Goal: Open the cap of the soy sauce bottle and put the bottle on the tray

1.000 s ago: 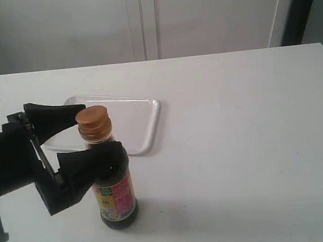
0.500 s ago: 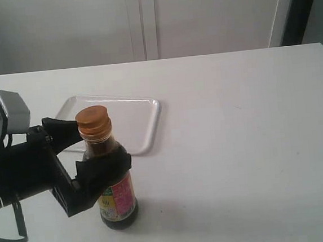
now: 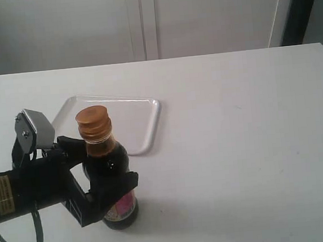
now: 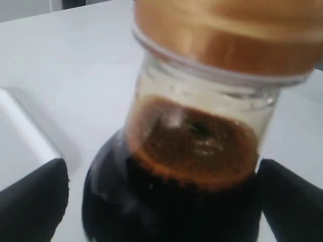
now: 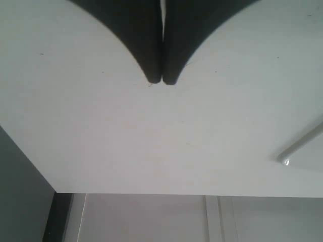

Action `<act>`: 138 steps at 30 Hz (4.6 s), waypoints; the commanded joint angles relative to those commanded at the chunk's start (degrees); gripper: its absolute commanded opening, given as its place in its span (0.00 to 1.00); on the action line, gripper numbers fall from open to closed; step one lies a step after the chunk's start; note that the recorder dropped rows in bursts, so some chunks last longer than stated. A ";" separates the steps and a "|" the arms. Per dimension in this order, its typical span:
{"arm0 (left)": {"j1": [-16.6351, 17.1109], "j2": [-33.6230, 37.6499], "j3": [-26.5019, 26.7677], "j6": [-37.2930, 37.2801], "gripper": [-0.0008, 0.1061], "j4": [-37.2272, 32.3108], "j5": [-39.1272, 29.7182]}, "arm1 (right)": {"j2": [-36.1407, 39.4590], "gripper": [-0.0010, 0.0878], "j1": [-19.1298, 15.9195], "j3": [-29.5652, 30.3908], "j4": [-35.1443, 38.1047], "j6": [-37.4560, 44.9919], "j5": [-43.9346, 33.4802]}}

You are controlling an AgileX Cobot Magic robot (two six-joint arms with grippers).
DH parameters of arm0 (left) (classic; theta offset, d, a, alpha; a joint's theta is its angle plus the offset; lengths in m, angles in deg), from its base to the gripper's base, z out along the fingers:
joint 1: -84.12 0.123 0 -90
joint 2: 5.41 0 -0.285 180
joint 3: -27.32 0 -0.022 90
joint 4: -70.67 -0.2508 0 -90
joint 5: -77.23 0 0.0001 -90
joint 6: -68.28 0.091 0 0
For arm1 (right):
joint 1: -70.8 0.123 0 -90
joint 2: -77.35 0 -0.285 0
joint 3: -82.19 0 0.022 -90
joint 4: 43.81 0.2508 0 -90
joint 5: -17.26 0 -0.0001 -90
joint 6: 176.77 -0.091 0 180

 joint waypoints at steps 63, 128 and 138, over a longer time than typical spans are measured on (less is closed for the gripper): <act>0.00 0.60 0.00 4.60 0.01 -4.35 -1.46 | 2.78 0.01 0.00 -9.11 -9.52 -23.32 26.08; 0.00 0.60 0.00 5.26 0.01 -4.50 -0.81 | 80.05 0.01 16.97 -48.40 81.10 70.49 -45.85; 0.00 0.60 0.00 5.23 0.01 -4.61 -0.81 | 87.01 0.01 23.23 -53.19 83.00 70.12 -44.53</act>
